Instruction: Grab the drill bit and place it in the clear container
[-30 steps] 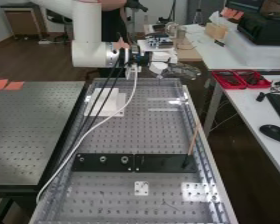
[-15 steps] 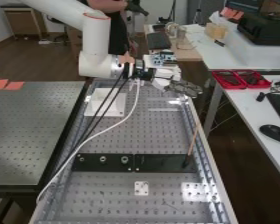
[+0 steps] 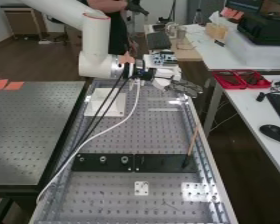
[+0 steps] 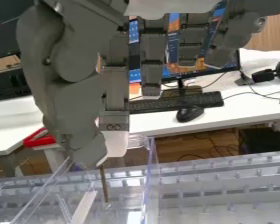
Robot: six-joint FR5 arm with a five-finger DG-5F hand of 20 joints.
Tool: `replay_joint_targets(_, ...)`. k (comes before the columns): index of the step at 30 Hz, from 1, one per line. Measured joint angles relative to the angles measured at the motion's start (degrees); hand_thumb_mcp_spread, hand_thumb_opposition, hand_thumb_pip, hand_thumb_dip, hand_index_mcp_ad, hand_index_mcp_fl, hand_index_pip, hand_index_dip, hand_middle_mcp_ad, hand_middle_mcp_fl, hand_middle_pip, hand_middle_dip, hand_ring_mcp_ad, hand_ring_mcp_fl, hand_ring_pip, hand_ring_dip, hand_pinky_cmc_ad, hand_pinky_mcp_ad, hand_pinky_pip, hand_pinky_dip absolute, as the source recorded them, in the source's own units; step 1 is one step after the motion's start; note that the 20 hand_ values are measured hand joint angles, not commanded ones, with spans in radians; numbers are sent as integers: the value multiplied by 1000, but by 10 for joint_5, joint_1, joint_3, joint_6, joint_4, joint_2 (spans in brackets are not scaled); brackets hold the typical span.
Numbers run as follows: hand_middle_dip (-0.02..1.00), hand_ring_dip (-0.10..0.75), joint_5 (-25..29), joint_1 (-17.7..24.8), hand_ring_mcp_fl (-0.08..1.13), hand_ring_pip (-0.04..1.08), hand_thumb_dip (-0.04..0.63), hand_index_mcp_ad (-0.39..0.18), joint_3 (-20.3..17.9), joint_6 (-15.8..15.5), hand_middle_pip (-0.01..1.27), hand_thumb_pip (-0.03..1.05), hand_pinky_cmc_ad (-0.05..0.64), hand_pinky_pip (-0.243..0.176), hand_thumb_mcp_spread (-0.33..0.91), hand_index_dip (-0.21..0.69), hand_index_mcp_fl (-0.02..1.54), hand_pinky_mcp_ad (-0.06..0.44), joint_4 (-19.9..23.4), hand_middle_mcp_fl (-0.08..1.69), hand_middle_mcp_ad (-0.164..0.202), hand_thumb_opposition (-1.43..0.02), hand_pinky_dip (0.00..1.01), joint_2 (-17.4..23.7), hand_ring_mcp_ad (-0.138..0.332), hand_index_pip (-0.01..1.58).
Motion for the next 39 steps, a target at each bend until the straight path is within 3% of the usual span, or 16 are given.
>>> replay_joint_targets(7,175,65,0,0,45,106,269,-106,2,-1,124,494,278,-58,517,271,885,202,-5,415,68,-956,192,1,161,1052)
replay_joint_targets(9,175,65,0,-1,40,106,269,-108,8,-1,124,450,279,-58,522,279,894,202,-21,417,68,-958,192,-2,161,1026)
replay_joint_targets(12,175,65,0,-1,31,105,271,-122,17,-2,112,553,279,-58,522,265,782,202,-42,347,65,-962,192,-6,164,866)
replay_joint_targets(14,171,65,1,-1,26,105,269,-119,17,-2,112,569,279,-58,529,251,595,202,-43,314,68,-925,192,-6,161,813)
replay_joint_targets(25,175,65,-2,-7,17,96,271,-119,5,-2,112,630,297,-61,436,243,431,202,-38,227,65,-864,194,10,164,730)
replay_joint_targets(30,175,65,-1,-17,17,96,274,-119,-9,-16,112,616,298,-63,407,243,389,202,-41,227,68,-853,195,45,164,667)
replay_joint_targets(35,175,65,2,-33,17,94,264,-101,-27,-41,112,497,295,-63,332,243,325,199,-51,227,68,-787,232,95,164,278)
replay_joint_targets(39,175,65,9,-46,17,96,159,-73,-44,-55,112,424,328,-75,276,250,271,229,-60,216,65,-759,307,137,164,199)
